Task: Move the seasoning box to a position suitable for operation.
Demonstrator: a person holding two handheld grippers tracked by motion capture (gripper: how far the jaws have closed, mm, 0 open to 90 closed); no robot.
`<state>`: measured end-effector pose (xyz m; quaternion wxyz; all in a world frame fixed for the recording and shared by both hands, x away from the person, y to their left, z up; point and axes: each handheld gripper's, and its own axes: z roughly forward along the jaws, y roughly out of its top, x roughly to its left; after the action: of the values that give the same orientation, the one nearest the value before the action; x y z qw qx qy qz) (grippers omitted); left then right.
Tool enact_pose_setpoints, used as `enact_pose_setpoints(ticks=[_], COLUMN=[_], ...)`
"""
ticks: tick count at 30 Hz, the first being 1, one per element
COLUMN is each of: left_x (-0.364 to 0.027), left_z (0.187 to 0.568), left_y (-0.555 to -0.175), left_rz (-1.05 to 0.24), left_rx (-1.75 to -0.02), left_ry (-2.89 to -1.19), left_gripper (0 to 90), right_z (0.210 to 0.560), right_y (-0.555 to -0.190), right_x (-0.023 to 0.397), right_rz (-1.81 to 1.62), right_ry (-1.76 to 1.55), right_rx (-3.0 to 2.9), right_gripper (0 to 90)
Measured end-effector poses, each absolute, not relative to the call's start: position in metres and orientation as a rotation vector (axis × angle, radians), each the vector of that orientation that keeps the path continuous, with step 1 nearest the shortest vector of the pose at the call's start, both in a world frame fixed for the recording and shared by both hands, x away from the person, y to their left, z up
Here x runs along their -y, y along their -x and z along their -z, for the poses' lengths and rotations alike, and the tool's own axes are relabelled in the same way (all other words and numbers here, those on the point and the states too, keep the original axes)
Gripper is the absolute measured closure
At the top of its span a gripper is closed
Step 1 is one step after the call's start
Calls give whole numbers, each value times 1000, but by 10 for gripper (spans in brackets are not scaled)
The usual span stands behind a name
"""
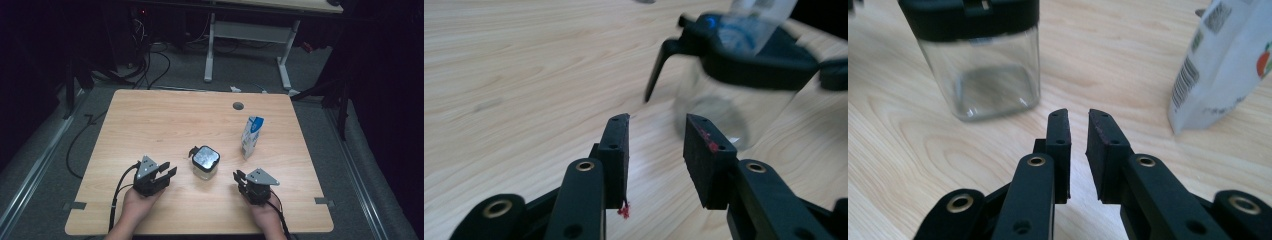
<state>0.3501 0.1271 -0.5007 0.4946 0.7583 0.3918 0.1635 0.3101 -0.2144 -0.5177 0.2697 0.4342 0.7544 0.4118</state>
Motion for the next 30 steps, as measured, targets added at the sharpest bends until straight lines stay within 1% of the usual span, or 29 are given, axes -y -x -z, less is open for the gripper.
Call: enact_pose_setpoints(ticks=[4, 5, 8, 9, 11, 14, 15, 18, 19, 20, 22, 25, 30], left_x=[-118, -111, -101, -101, -91, -81, -78, -73, -71, -70, -68, -66, -61], left_z=[489, 481, 474, 474, 471, 468, 467, 465, 465, 465, 465, 464, 461], left_y=[-357, -363, -373, -373, -381, -386, -388, -391, -393, -394, -399, -400, -400], left_rz=[-450, -448, -449, -449, -467, -506, -517, -520, -510, -499, -468, -451, -468], left_rx=[-943, -939, -940, -940, -912, -893, -879, -863, -860, -861, -877, -876, -859], left_ry=[-1854, -1850, -1866, -1866, -1873, -1886, -1896, -1914, -1907, -1895, -1898, -1881, -1892], left_gripper=[666, 700, 727, 760, 761, 735, 741, 799, 799, 868, 899, 900, 900], right_z=[522, 523, 523, 523, 522, 521, 521, 522, 522, 521, 521, 521, 521], right_y=[-311, -313, -314, -315, -315, -315, -315, -315, -315, -315, -315, -315, -316], right_x=[215, 215, 214, 214, 215, 214, 214, 213, 213, 213, 213, 214, 213], right_rz=[-1085, -1090, -1083, -1087, -1103, -1111, -1108, -1110, -1110, -1113, -1119, -1124, -1130], right_ry=[-1156, -1159, -1153, -1156, -1155, -1154, -1154, -1146, -1143, -1144, -1146, -1140, -1139], right_rx=[-2053, -2067, -2083, -2085, -2086, -2082, -2083, -2088, -2091, -2090, -2089, -2088, -2088], right_gripper=[799, 792, 791, 791, 792, 800, 801, 805, 805, 809, 808, 808, 807])
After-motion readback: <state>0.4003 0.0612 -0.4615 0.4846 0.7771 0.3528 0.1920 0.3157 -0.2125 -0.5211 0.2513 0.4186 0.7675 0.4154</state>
